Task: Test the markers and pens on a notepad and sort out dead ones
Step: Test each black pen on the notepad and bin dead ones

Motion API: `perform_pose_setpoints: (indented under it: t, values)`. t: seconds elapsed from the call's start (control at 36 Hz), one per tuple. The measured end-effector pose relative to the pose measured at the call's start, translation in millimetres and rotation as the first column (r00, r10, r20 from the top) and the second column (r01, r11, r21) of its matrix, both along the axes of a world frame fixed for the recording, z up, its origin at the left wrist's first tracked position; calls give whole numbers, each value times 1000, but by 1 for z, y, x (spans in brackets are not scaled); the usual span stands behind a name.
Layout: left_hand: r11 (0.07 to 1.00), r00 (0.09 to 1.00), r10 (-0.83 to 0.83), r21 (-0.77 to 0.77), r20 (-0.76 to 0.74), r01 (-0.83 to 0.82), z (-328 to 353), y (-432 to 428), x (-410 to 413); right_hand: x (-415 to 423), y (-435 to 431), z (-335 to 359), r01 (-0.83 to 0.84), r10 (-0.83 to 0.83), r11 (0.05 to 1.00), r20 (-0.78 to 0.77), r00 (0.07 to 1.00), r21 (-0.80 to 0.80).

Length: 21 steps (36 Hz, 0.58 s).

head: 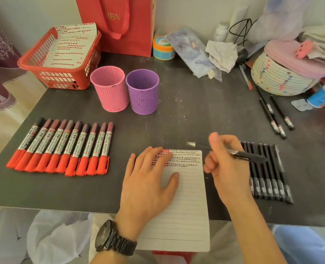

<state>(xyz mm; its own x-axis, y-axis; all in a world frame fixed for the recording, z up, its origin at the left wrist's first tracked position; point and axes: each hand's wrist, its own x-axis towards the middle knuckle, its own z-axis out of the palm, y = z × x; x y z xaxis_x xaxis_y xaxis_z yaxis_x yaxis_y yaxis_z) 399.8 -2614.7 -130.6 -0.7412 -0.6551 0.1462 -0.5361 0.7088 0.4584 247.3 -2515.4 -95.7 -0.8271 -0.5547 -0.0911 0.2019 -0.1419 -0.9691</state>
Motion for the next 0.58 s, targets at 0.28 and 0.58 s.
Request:
perform_pose_setpoints:
  t: [0.28, 0.58]
  values:
    - [998, 998, 52, -44, 28, -50, -6, -3, -2, 6, -1, -20, 70, 6, 974, -335, 942, 215]
    - [999, 998, 40, -25, 50, -39, -3, -4, -2, 7, -10, -33, 223, -46, 906, -440, 897, 361]
